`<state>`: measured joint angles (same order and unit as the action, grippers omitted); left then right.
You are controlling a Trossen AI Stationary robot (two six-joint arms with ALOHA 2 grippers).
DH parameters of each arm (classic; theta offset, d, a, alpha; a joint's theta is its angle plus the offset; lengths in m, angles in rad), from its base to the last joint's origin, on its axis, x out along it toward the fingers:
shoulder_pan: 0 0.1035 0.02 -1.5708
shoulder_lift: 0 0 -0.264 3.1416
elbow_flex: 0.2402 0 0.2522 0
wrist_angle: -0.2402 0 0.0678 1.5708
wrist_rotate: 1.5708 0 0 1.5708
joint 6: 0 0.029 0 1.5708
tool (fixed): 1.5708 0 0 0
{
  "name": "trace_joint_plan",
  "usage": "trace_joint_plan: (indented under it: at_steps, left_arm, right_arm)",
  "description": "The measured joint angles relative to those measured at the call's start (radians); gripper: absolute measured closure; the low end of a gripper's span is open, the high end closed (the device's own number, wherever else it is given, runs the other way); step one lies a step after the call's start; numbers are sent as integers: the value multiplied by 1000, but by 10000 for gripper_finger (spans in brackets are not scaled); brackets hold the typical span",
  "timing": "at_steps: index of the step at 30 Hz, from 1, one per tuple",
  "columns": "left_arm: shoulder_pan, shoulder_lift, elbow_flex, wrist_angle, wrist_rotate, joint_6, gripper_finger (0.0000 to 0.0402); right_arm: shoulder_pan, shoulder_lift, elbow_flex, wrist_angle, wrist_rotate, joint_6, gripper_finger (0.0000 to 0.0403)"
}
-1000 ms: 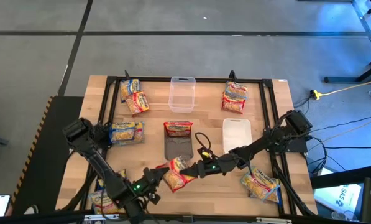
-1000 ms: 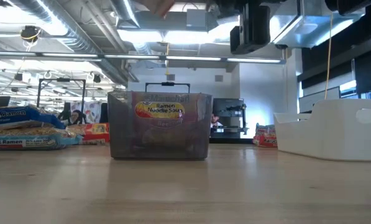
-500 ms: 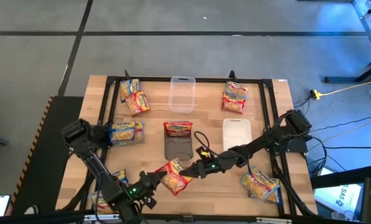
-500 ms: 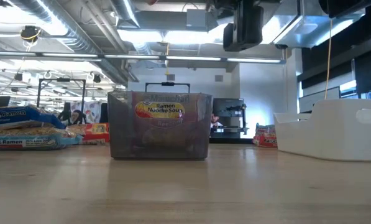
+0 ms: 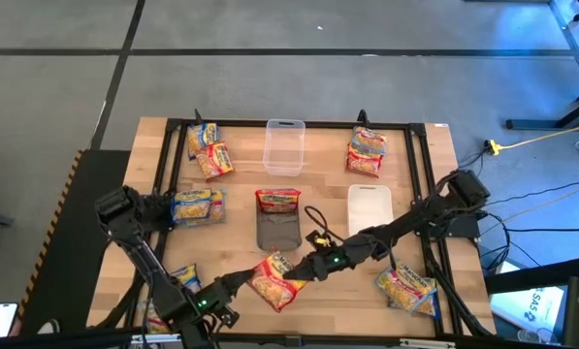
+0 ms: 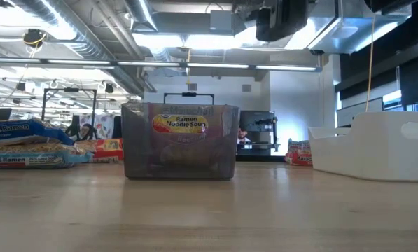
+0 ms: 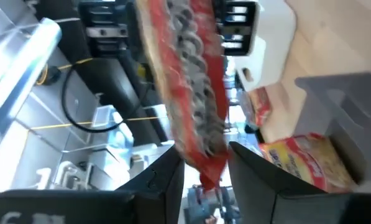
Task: Sort Maruchan noodles
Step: Put the red noodle pack into the gray bin
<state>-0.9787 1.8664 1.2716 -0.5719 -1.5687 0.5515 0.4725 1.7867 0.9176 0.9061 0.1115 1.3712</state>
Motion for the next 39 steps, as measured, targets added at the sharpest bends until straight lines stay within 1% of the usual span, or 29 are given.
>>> trace_joint_plan:
  at_steps: [4, 6, 8, 10, 12, 16, 18, 20, 22, 27, 31, 34, 37, 39]
  left_arm:
    - [-18, 0, -1, 1, -1, -52, 286]
    - [-29, 0, -1, -4, 1, -109, 286]
    - [-39, -2, -1, -21, 1, -202, 286]
    - [-50, -12, -1, -52, 11, -350, 286]
    - [-55, -32, -1, -94, 61, -540, 286]
    - [-49, -65, -1, -218, 259, -944, 286]
    - [-37, -73, -1, -259, 345, -1115, 286]
    - [-30, -77, -1, -298, 412, -1254, 286]
    - [-25, -79, -1, -323, 448, -1362, 286]
    - [-10, -85, -1, -381, 461, -1517, 286]
    - [41, -90, 0, -400, 481, -1561, 285]
    - [99, -107, 0, -403, 539, -1553, 290]
    - [168, -122, -23, -374, 612, -1506, 297]
    - [212, -132, -51, -325, 686, -1457, 303]
  right_arm:
    - [-8, -52, 1, -55, 0, -45, 311]
    - [-8, -79, 1, -102, 3, -71, 311]
    - [-15, -113, 1, -145, 12, -99, 311]
    - [-22, -146, 1, -190, 20, -142, 311]
    - [-38, -179, 1, -236, 28, -200, 311]
    - [-82, -234, 2, -321, 28, -349, 311]
    - [-111, -256, 2, -373, 27, -445, 311]
    - [-144, -275, 2, -434, 27, -540, 311]
    - [-179, -288, 2, -486, 20, -631, 311]
    - [-282, -295, 2, -569, -60, -858, 311]
    - [-363, -295, 2, -582, -126, -1011, 311]
    - [-410, -295, 24, -648, -131, -1127, 311]
    - [-440, -291, 76, -738, -130, -1250, 311]
    - [-452, -286, 107, -800, -131, -1302, 311]
